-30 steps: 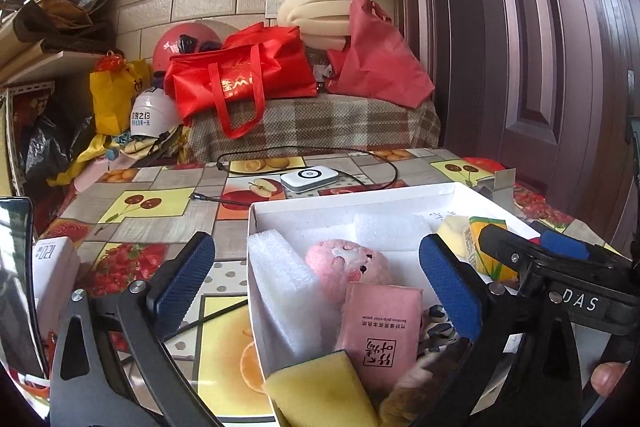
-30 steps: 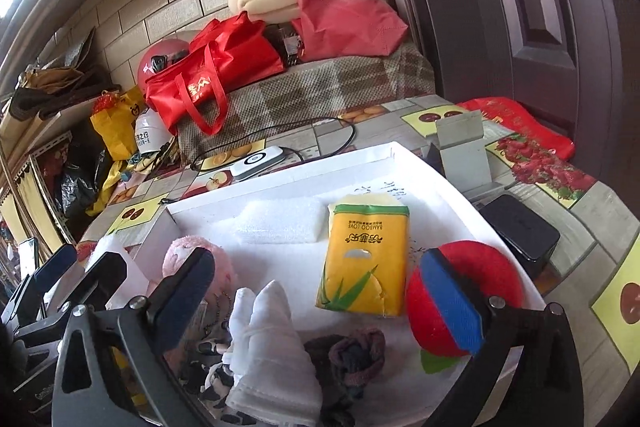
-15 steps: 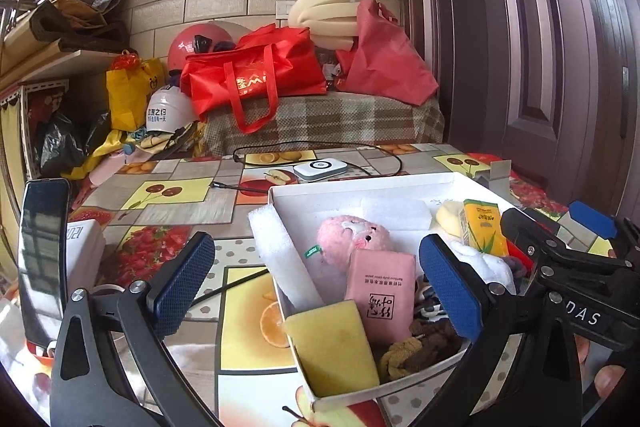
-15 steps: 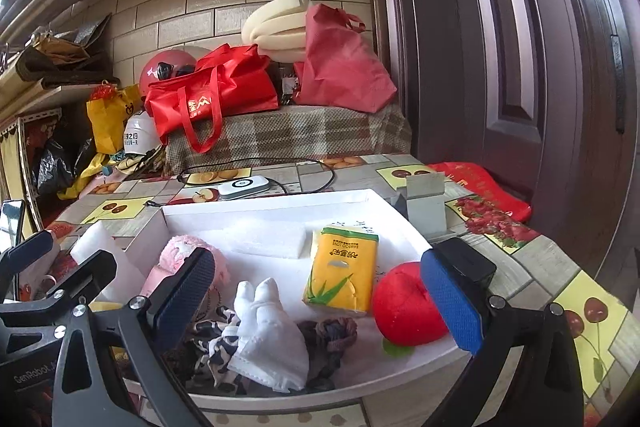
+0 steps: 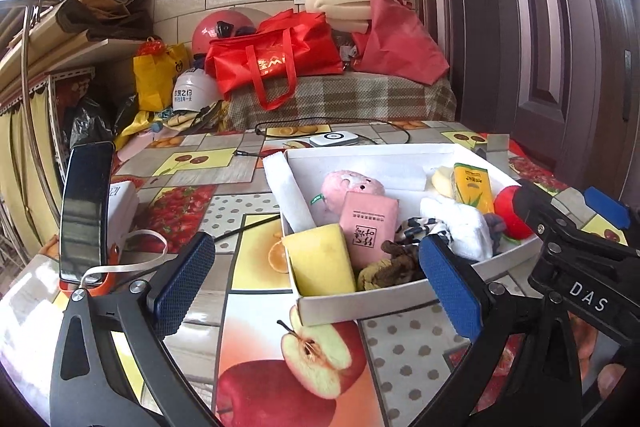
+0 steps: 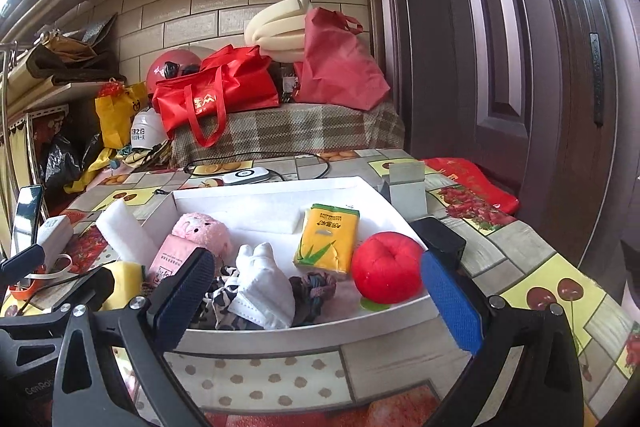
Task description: Organize soft objects
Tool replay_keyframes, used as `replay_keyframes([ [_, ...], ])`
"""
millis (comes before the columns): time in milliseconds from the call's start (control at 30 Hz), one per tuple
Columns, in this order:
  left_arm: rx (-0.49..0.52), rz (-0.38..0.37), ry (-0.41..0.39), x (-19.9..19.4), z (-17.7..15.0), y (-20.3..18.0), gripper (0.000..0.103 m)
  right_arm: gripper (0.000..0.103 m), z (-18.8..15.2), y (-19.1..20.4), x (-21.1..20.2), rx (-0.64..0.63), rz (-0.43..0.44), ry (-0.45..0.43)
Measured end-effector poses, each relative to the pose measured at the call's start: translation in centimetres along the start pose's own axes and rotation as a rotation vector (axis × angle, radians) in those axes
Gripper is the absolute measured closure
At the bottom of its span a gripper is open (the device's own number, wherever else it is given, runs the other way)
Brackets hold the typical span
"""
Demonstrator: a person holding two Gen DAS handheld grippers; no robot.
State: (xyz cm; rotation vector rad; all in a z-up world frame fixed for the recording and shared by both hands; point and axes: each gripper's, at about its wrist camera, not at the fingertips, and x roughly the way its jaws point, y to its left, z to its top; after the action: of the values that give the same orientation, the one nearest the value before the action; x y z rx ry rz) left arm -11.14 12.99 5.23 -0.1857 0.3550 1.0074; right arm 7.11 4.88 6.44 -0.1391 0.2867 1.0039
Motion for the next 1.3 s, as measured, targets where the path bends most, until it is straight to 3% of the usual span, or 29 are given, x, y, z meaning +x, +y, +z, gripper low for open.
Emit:
replay_keyframes([
  [300, 0.017, -0.122, 0.030, -2.9, -1.1, -0.9, 0.000, 0.000, -0.8, -0.7, -3.2, -0.021, -0.033, -0.030],
  [400, 0.054, -0.096, 0.046, -3.6, -1.4, -1.7, 0.000, 0.000, -1.1, -1.2, -5.5, -0.032, -0.083, -0.060],
  [533, 0.111, -0.023, -0.003, -5.3, -1.8, -3.0, 0.000, 0.000, -1.5, -2.6, -9.1, 0.002, -0.136, -0.115],
  [733, 0.075, -0.044, 0.003, -6.4, -2.0, -2.7, 0.000, 0.000, -2.3, -4.7, -10.9, 0.087, -0.046, -0.107],
  [833, 0.074, -0.053, 0.005, -6.4, -2.0, -2.6, 0.000, 0.000, -2.5, -5.2, -11.5, 0.115, 0.024, -0.149],
  [1300, 0.078, -0.069, 0.028, -6.3, -1.9, -2.6, 0.000, 0.000, -2.8, -5.0, -12.2, 0.121, -0.041, -0.173],
])
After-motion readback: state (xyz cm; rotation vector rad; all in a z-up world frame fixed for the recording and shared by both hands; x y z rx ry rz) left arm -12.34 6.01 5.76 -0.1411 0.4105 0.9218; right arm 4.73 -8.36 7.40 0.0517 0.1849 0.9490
